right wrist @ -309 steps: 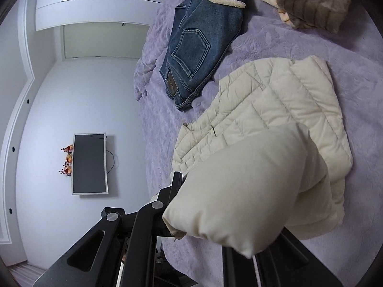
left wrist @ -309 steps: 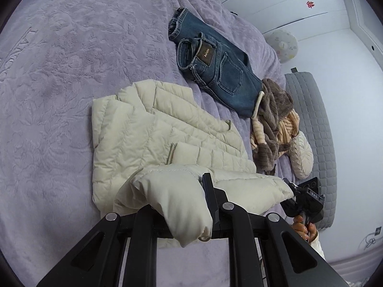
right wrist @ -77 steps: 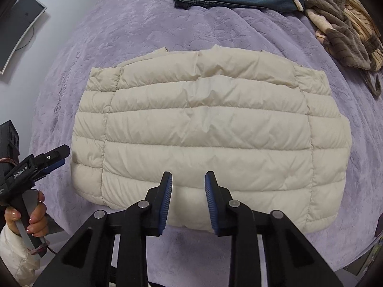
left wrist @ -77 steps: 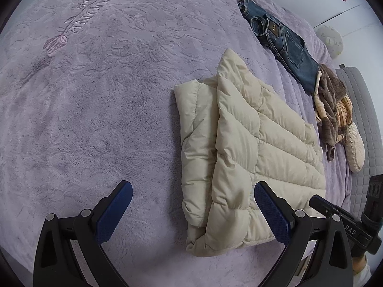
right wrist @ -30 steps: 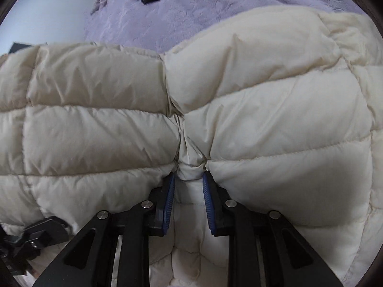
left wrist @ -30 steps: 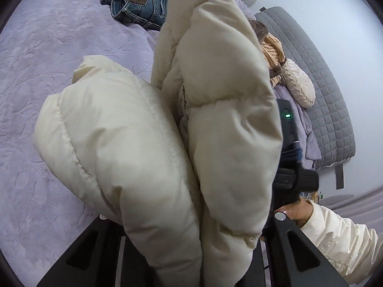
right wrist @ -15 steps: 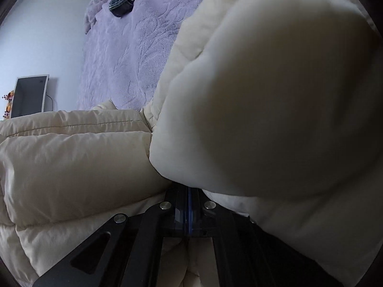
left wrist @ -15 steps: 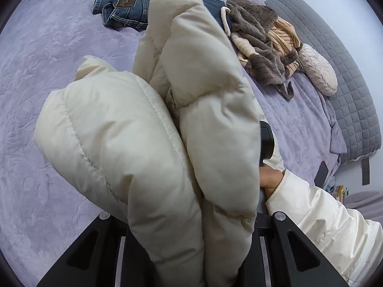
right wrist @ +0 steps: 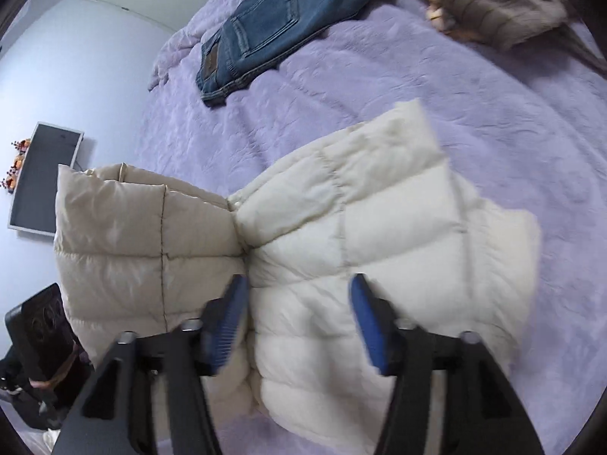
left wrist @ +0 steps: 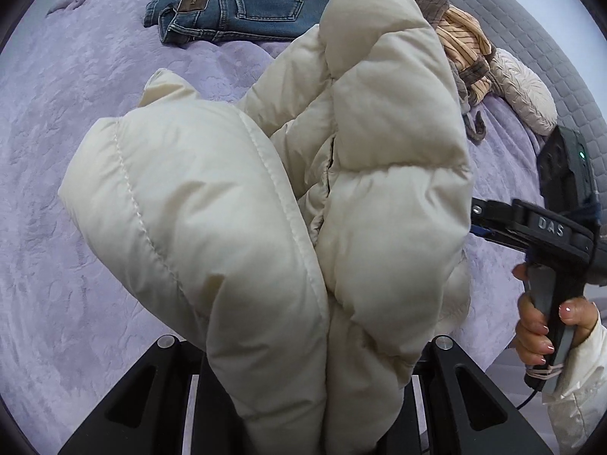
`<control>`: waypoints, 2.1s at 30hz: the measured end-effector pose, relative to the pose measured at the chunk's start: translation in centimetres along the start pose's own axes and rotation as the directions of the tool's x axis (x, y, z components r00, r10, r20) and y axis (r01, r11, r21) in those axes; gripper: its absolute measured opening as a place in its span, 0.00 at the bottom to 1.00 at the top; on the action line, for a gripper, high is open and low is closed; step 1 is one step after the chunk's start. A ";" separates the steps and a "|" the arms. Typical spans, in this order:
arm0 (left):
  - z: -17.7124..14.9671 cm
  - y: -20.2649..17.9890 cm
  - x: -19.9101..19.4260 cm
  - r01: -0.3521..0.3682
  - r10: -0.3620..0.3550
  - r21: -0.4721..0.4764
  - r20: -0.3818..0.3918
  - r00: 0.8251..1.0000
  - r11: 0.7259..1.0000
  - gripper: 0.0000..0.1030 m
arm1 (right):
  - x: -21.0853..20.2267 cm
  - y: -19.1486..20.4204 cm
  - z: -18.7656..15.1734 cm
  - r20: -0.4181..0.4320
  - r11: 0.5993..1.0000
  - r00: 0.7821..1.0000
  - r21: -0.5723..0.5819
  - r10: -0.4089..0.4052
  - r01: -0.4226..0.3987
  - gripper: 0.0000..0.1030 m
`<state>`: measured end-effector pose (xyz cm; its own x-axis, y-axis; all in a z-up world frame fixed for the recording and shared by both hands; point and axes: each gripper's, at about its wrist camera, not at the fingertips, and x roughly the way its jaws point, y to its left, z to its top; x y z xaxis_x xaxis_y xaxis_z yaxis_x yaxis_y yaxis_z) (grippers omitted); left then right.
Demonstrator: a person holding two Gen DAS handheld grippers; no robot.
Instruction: Fold large clothes
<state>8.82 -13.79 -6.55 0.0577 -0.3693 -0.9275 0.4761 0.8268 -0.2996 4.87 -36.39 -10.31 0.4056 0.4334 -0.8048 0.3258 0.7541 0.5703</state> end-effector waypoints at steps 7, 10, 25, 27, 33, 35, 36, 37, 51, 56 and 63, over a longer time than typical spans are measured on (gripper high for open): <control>0.2 -1.6 0.6 -0.049 0.050 0.025 -0.024 0.998 0.998 0.26 | -4.4 -7.2 -4.2 0.052 0.989 0.994 0.118 -0.098 0.091 0.50; 0.5 -2.8 1.0 -0.068 0.070 0.048 -0.036 0.997 0.997 0.26 | -2.8 -10.1 -5.4 0.007 0.981 0.999 0.185 -0.054 0.052 0.18; 2.0 -10.5 4.2 0.123 -0.112 0.158 -0.078 0.991 0.980 0.57 | 1.4 -15.2 -7.3 -0.013 0.944 0.985 0.289 0.171 -0.160 0.14; 2.2 -11.2 4.7 0.173 -0.160 0.171 -0.087 0.983 0.970 0.59 | 1.6 -15.6 -7.3 -0.012 0.939 0.982 0.294 0.189 -0.177 0.14; 1.5 -13.8 5.3 0.308 -0.293 0.224 -0.098 0.951 0.925 0.73 | 2.2 -16.8 -7.4 -0.006 0.928 0.972 0.300 0.234 -0.221 0.14; 1.1 -14.9 5.6 0.330 -0.311 0.248 -0.113 0.944 0.911 0.73 | 2.5 -17.3 -7.4 -0.007 0.925 0.969 0.302 0.246 -0.233 0.14; 0.9 -15.5 5.8 0.319 -0.301 0.272 -0.107 0.947 0.908 0.73 | 2.6 -17.7 -7.4 -0.006 0.922 0.967 0.303 0.254 -0.240 0.14; 0.6 -16.0 5.8 0.298 -0.283 0.304 -0.095 0.954 0.905 0.73 | 2.7 -17.9 -7.4 -0.006 0.919 0.965 0.305 0.263 -0.249 0.14; -1.5 -19.0 7.1 0.088 -0.098 0.494 -0.006 0.995 0.865 0.73 | -10.2 -21.1 -4.7 0.198 0.931 0.957 0.255 0.213 -0.260 0.30; -1.7 -19.4 7.2 0.062 -0.077 0.512 0.008 0.997 0.857 0.73 | -11.5 -18.0 -2.7 0.183 0.934 0.934 0.130 0.308 -0.333 0.62; -1.9 -18.8 6.3 0.052 -0.071 0.504 0.018 0.997 0.862 0.73 | -7.8 -14.8 -1.6 0.033 0.978 0.982 0.082 0.188 -0.191 0.09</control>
<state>-1.46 -30.84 -7.16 0.0400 -0.4344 -0.8998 0.8560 0.4795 -0.1934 -4.50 -50.16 -12.72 0.4880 0.5510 -0.6769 0.3117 0.6144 0.7248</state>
